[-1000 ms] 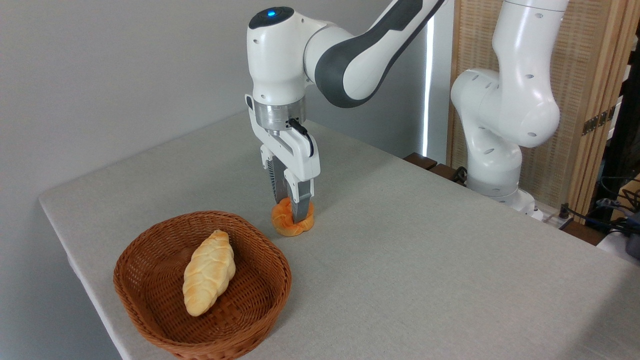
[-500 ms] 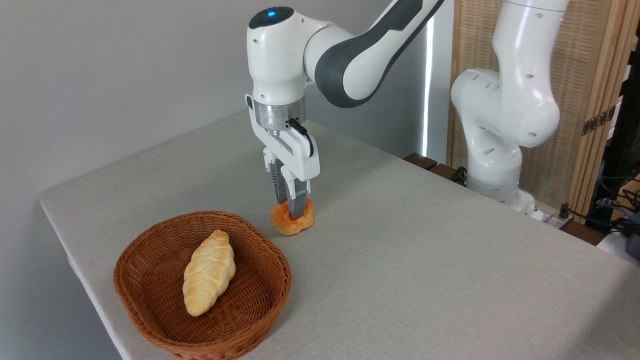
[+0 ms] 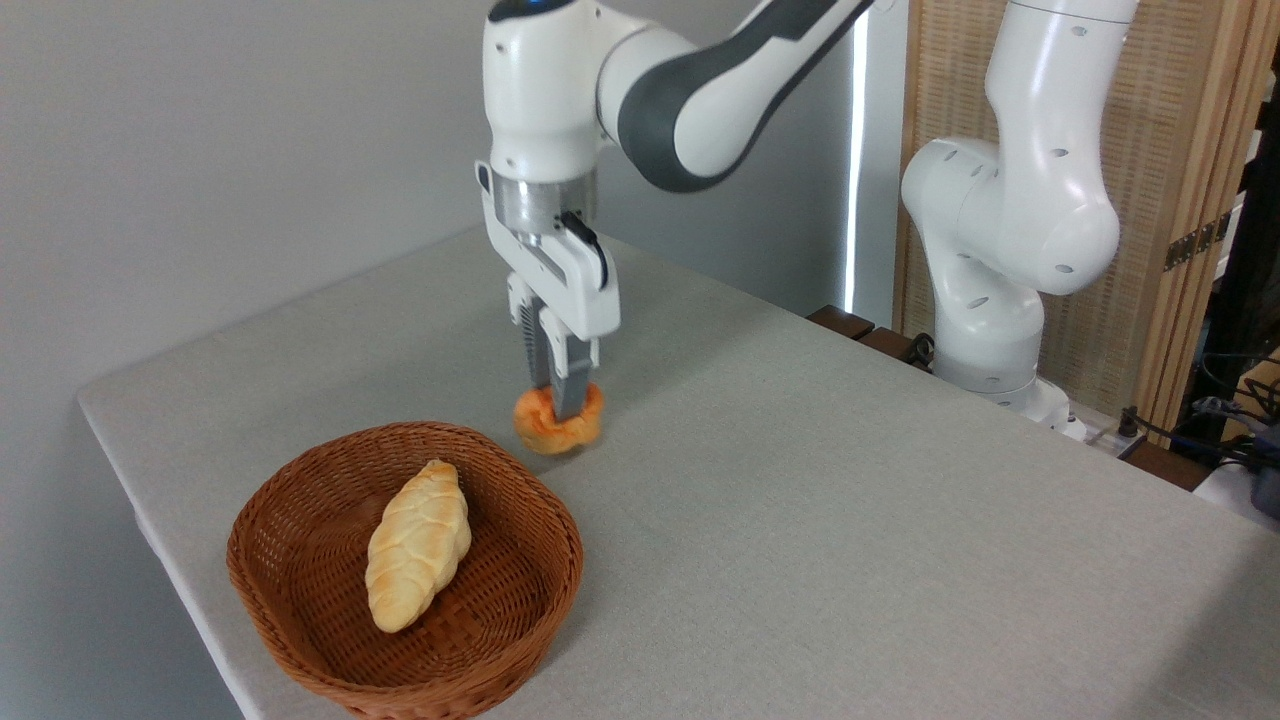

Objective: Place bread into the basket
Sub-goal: 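Lift the roll and carry it over the wicker basket, then lower the roll into the basket beside the croissant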

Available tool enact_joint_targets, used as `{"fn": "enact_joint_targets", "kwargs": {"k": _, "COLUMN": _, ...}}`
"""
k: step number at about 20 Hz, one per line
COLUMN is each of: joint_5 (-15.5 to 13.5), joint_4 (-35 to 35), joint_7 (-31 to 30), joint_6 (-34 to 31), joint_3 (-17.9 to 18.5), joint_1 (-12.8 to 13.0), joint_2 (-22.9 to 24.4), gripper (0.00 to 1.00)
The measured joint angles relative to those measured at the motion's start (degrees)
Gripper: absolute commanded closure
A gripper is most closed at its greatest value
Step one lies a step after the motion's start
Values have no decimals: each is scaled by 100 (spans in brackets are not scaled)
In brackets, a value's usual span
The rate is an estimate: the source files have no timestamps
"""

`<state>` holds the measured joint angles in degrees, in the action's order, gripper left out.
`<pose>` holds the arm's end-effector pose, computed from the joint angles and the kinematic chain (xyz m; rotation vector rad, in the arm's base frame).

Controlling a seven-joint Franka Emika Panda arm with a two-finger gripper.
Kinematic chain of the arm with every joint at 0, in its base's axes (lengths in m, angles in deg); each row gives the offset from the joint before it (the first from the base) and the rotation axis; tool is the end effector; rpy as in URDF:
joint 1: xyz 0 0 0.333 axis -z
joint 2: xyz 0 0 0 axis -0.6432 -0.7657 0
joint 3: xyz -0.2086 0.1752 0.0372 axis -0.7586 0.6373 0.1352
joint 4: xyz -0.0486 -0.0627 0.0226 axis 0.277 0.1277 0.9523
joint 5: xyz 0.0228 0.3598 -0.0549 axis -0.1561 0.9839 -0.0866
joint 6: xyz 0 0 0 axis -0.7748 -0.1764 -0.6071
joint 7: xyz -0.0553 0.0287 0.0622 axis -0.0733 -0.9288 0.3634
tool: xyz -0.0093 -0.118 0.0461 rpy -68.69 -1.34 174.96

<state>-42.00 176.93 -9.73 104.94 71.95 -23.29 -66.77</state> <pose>0.4345 -0.1541 0.4071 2.7416 -1.3776 0.2138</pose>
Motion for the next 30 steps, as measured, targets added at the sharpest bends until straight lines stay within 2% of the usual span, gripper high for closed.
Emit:
{"fn": "enact_joint_targets", "kwargs": {"k": 6, "joint_5": 0, "joint_4": -658, "joint_7": 0, "joint_6": -627, "joint_3": 39, "joint_1": -76, "joint_2": 25, "gripper": 60}}
{"fn": "enact_joint_targets", "kwargs": {"k": 10, "joint_5": -13, "joint_4": -1043, "joint_7": -10, "joint_6": -657, "joint_3": 194, "joint_1": -179, "joint_2": -37, "gripper": 58}}
{"fn": "enact_joint_targets", "kwargs": {"k": 21, "joint_5": -115, "joint_4": -2401, "joint_7": -467, "joint_6": -646, "joint_3": 400, "joint_1": -212, "joint_2": -1010, "gripper": 56}}
{"fn": "enact_joint_targets", "kwargs": {"k": 27, "joint_5": -113, "joint_4": -2782, "joint_7": -467, "joint_6": -210, "joint_3": 878, "joint_1": -222, "joint_2": -1397, "gripper": 55}}
{"fn": "enact_joint_targets", "kwargs": {"k": 28, "joint_5": -27, "joint_4": -2783, "joint_7": -463, "joint_6": -179, "joint_3": 893, "joint_1": -221, "joint_2": -1440, "gripper": 54}}
{"fn": "enact_joint_targets", "kwargs": {"k": 30, "joint_5": 353, "joint_4": -2784, "joint_7": -464, "joint_6": -157, "joint_3": 895, "joint_1": -218, "joint_2": -1526, "gripper": 51}}
